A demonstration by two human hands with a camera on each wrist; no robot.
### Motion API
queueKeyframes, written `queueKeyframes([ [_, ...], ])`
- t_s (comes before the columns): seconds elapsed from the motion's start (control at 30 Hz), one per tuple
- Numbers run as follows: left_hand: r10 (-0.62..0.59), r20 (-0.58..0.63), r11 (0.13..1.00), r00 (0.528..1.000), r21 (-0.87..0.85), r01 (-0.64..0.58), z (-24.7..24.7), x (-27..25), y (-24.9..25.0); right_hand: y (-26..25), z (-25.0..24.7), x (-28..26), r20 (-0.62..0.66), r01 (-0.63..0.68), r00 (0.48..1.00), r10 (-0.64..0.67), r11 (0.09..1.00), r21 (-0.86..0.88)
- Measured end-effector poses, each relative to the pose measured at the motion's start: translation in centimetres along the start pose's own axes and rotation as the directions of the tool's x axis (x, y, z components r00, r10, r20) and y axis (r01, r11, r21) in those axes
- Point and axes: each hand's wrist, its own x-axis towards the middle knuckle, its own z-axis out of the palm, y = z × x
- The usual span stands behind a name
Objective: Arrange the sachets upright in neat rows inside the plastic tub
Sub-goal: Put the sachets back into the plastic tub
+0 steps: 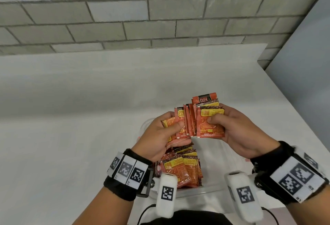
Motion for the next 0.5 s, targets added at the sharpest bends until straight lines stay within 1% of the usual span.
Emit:
queueKeyframes([
  [0.1, -0.011, -0.010, 1.000, 1.000, -0.027, 0.010, 0.0, 0.0, -0.1, 0.1, 0.1, -0.1, -0.015, 0.015, 1.000, -0.015, 1.000, -0.016],
  [0.2, -0.005, -0.026, 0.997, 1.000, -0.073, 0.003, 0.0, 0.0, 0.2, -0.1, -0.3, -0.2, -0.015, 0.028, 1.000, -0.028, 0.999, 0.036],
  [0.33, 0.099, -0.070, 0.995, 0.993, 0.017, -0.098, -0.3, 0.2, 0.3, -0.4, -1.0, -0.4, -0.015, 0.041, 0.999, -0.039, 0.992, 0.121],
  [0.5, 0.211, -0.109, 0.977, 0.971, 0.042, -0.208, -0.2, 0.4, 0.1, -0.4, -1.0, -0.4, -0.003, 0.051, 0.999, -0.052, 0.984, 0.168],
])
